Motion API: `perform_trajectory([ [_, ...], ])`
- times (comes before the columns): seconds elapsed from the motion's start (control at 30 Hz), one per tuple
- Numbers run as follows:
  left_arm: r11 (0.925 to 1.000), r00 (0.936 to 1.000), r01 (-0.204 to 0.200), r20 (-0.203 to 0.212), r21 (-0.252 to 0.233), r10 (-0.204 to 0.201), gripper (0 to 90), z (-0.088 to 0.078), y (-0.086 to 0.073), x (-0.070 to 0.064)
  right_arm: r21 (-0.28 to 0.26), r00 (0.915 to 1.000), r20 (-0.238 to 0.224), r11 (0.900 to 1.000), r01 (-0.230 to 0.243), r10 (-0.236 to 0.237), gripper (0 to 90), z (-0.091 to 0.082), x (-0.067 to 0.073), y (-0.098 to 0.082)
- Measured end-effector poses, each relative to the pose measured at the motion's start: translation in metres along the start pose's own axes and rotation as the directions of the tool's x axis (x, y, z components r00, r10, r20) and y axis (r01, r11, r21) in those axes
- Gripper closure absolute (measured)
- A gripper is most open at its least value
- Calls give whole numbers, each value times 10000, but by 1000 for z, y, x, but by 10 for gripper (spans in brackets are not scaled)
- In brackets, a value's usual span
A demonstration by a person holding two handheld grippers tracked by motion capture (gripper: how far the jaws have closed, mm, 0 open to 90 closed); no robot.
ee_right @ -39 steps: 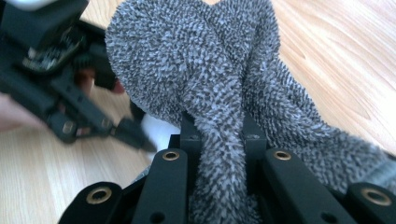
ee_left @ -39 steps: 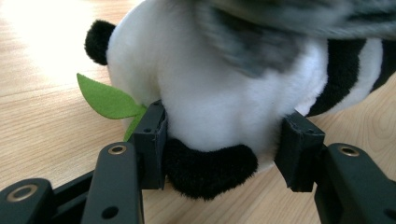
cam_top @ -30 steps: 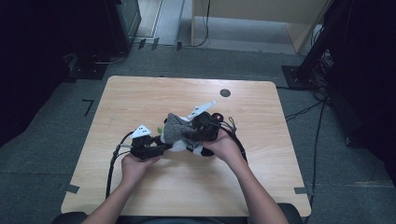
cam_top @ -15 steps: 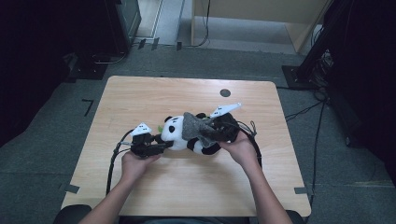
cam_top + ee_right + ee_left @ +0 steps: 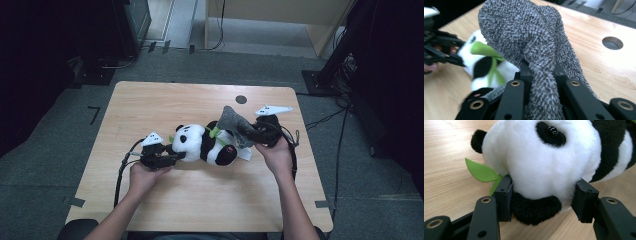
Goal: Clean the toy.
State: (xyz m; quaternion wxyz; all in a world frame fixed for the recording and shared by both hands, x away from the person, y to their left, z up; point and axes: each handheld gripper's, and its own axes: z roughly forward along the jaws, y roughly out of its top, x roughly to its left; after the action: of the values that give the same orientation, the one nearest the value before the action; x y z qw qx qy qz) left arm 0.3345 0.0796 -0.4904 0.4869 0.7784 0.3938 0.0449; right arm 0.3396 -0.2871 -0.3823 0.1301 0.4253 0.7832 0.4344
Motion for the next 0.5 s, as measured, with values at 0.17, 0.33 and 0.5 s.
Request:
perform_trajectory([
  [0.17,9999,10000,-78,-43,84,79,438,-1,1,-2,-303,9990,-434,9995,126,-139,771,-19,15,-2],
  [0.33,9994,9995,-279,-127,220,282,437,-1,3,-6,-160,9941,-1027,9994,321,-336,764,-21,36,-11],
  [0.5,9979,9982,-543,-222,344,551,440,0,1,-7,517,9898,-1416,9984,231,-155,770,-3,43,-29],
])
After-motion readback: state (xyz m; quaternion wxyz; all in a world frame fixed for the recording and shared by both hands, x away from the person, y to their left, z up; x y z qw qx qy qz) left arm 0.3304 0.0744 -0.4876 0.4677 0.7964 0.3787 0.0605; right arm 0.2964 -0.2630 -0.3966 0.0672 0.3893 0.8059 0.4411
